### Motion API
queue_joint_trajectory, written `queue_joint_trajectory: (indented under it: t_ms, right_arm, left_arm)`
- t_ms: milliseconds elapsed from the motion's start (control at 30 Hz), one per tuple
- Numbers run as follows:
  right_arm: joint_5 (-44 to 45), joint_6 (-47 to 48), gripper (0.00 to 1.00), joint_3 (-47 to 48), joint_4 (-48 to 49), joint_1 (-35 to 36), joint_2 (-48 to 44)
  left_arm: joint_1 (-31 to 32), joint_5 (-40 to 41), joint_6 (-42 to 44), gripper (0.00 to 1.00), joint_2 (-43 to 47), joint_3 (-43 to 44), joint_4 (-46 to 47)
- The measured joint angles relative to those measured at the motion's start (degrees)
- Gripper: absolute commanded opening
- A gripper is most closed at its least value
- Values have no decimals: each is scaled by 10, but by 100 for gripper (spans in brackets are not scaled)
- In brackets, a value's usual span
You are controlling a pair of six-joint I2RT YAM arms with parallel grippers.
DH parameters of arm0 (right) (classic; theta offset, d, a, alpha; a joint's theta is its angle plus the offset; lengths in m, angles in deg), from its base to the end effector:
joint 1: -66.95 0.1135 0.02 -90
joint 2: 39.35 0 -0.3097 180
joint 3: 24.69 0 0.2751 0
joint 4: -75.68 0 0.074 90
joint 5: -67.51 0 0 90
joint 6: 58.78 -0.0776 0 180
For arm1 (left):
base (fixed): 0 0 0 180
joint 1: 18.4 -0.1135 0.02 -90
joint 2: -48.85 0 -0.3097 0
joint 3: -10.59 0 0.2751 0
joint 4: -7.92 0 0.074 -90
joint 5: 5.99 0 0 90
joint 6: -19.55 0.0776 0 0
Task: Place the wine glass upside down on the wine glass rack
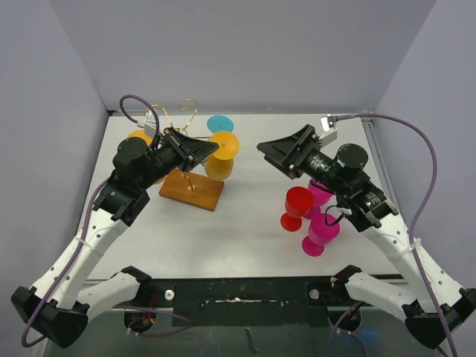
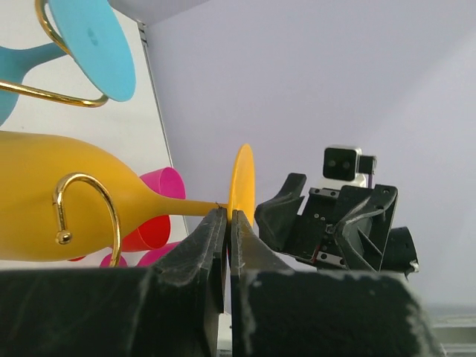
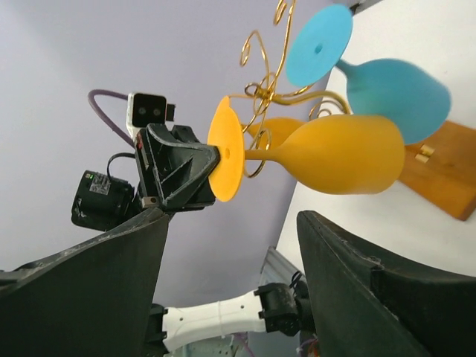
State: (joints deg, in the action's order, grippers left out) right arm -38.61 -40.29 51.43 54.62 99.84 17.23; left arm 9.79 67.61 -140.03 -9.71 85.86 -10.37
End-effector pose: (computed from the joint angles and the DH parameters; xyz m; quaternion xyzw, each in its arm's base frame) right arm 0.2043 0.1577 0.4601 0.1422 0.7018 0.6074 0.3440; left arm 0.2279 -0.1470 0.4527 -0.1577 0.6988 -0.5872 0.3768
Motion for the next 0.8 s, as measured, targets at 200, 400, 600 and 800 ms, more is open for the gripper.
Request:
queue_joint_trajectory:
  t_ms: [200,400,600,800]
  right_arm:
    - [56,37,72,0,-36,-10,-43]
    - [100,67,72,13,-85,-10,-48]
    - [128,76,72,17,-113,-10,-49]
    - [145,81,72,17,-123,-10,-53]
  left_arm:
    - [-3,31,-29,0,0,7,-23]
    - [-6,53,-64,0,0,15,-34]
    - [-8,85,-86,0,4,17,-64]
    - [-10,133,-98,0,30,17,-88]
